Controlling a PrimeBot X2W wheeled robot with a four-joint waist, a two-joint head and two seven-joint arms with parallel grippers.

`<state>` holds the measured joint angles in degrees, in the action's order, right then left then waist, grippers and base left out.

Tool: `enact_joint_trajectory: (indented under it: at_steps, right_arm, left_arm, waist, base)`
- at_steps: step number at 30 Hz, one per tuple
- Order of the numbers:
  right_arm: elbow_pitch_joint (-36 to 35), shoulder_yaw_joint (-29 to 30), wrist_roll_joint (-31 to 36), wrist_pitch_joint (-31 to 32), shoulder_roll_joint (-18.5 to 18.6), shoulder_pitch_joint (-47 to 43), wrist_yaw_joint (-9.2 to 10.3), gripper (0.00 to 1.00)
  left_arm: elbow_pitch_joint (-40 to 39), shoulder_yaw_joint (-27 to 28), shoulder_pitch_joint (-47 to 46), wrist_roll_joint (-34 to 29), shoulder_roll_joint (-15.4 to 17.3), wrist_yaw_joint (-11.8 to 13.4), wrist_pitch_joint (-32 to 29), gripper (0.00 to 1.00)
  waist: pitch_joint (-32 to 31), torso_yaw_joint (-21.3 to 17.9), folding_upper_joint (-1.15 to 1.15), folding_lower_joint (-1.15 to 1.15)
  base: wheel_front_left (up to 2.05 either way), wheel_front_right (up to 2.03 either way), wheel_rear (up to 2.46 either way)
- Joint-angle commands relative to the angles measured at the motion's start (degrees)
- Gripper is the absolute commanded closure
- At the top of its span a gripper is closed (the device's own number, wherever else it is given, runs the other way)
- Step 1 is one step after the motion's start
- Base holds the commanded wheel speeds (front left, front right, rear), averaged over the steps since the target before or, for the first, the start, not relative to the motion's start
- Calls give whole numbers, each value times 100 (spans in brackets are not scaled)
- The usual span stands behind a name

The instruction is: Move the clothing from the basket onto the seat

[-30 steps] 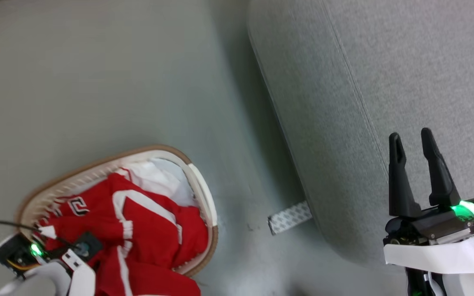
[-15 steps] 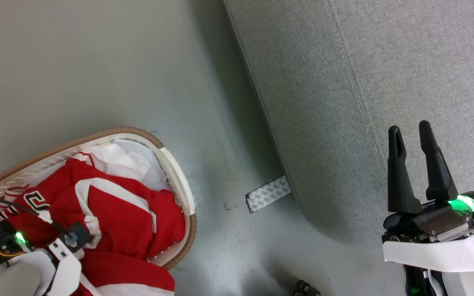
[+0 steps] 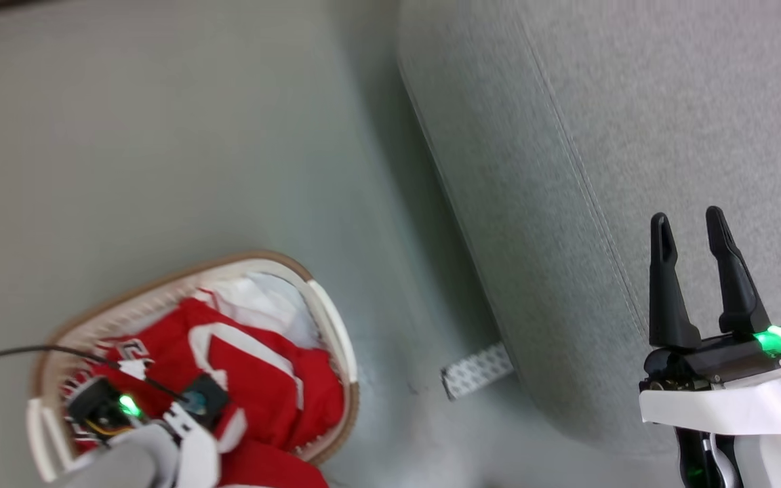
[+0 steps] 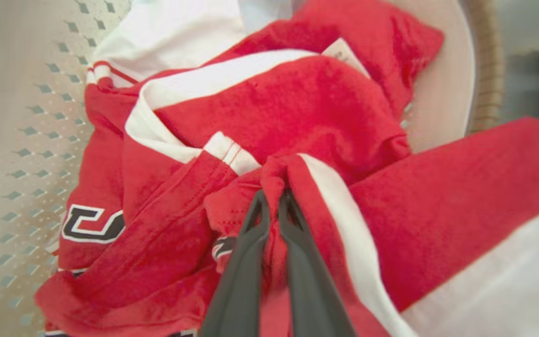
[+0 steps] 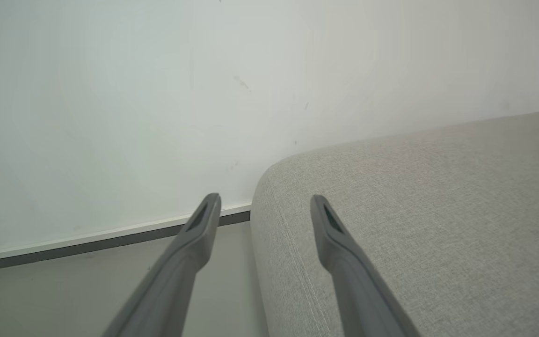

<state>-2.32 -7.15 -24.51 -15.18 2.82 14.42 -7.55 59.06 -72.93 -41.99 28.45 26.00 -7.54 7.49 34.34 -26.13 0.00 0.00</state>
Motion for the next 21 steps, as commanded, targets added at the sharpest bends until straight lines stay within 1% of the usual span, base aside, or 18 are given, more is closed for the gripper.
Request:
enact_joint_trajectory:
  at_steps: [1,4,8,13,17,21]
  right_arm:
    - [42,34,61,4,12,16,12,0]
    - [203,106,284,4,16,-6,12,0]
    - [419,154,503,4,18,-73,12,0]
    - [610,240,633,4,17,-199,12,0]
    - [747,256,669,4,17,-290,12,0]
    - [832,301,690,4,14,-389,12,0]
  left_arm:
    - [42,-1,85,84,-68,9,74,100]
    - [96,13,189,374,-365,9,295,100]
    - [99,67,306,715,-682,9,543,100]
    - [-74,257,420,1090,-958,9,737,100]
    - [-487,644,461,1190,-1053,11,767,100]
    - [-1158,1177,613,1056,-984,50,764,100]
  waist:
    - [-591,431,0,0]
    - [-1054,727,0,0]
    - [-1625,1094,0,0]
    - [-2179,1515,0,0]
    - [-2521,1811,0,0]
    - [-2763,2092,0,0]
  base:
    - [0,0,0]
    - [0,0,0]
    - [0,0,0]
    - [0,0,0]
    - [0,0,0]
    - [0,0,0]
